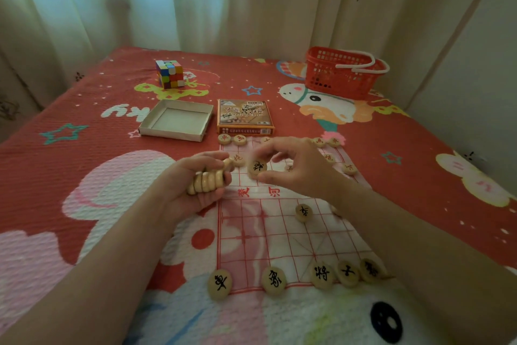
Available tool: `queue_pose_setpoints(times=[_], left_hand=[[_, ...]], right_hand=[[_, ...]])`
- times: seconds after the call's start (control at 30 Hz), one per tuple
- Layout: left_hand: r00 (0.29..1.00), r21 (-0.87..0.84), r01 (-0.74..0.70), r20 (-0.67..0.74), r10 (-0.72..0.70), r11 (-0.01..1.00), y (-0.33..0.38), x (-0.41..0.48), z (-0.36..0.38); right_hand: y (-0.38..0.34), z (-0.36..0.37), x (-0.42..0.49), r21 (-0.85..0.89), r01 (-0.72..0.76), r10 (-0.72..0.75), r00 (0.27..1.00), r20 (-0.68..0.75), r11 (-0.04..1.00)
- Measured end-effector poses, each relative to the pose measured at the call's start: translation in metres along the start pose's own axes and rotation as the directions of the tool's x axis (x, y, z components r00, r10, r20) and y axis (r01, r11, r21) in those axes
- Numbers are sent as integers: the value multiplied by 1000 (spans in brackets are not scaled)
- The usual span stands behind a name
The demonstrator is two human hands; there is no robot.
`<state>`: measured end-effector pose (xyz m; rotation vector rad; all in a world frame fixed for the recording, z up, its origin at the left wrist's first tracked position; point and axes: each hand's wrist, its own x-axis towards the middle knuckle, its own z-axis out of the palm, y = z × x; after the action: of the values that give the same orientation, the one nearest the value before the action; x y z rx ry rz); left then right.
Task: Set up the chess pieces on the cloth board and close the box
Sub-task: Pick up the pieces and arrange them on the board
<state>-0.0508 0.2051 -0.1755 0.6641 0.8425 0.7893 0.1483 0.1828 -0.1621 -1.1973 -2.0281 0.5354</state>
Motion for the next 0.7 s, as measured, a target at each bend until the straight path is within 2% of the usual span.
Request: queue_pose_setpoints(times=[0.17,0.33,0.47,0.7], left_hand=[[1000,-41,22,-17,-23,999,-4,-2,6],[999,-79,31,-16,-33,996,-6,-5,8],[999,-52,42,-4,-42,998,-7,-4,6],[997,-2,82,-16,-82,997,-6,-3,2]], right_hand=[[6,-12,-30,-21,-29,30,999,18,999],[-9,8,-40,-143,120,-87,972,218,982],[-16,23,-39,-181,166,-92,929,359,969],[-15,28,-36,-199,143,-54,917,396,970]])
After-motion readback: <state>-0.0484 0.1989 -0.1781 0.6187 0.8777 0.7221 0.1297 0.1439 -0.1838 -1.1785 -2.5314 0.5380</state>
